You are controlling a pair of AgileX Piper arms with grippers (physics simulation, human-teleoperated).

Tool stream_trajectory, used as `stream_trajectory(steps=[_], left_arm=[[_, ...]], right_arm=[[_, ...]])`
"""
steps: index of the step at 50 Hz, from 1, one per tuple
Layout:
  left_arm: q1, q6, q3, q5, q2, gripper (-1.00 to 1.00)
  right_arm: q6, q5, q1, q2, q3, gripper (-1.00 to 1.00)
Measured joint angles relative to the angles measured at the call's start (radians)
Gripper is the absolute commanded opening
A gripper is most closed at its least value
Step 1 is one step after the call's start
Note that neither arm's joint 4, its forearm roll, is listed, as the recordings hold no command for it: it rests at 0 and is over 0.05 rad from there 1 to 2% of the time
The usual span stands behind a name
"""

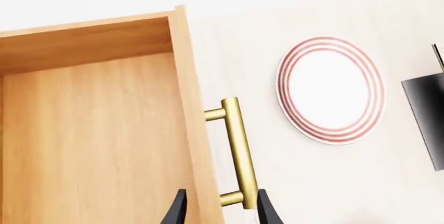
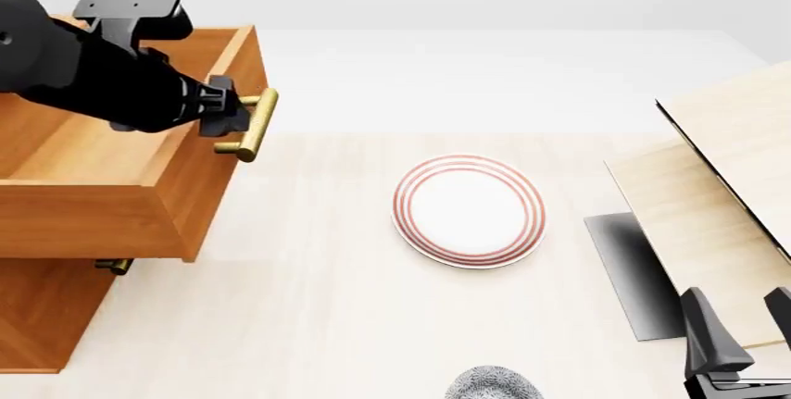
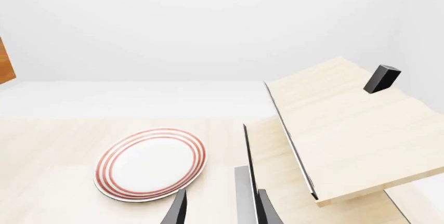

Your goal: Open the top drawer of the cabinet and put the bowl in it.

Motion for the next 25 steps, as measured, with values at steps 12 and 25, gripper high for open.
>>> stream_trajectory(steps=[12, 25], left_arm=[[0.027, 0.027, 0.009, 0.028, -0.050, 1.00], [0.039, 0.059, 0.000, 0.065, -0.100, 1.00]], right_arm=[[0.000, 0.000, 0.000, 0.000, 0.000, 1.00], [0.000, 0.000, 0.000, 0.000, 0.000, 1.00]])
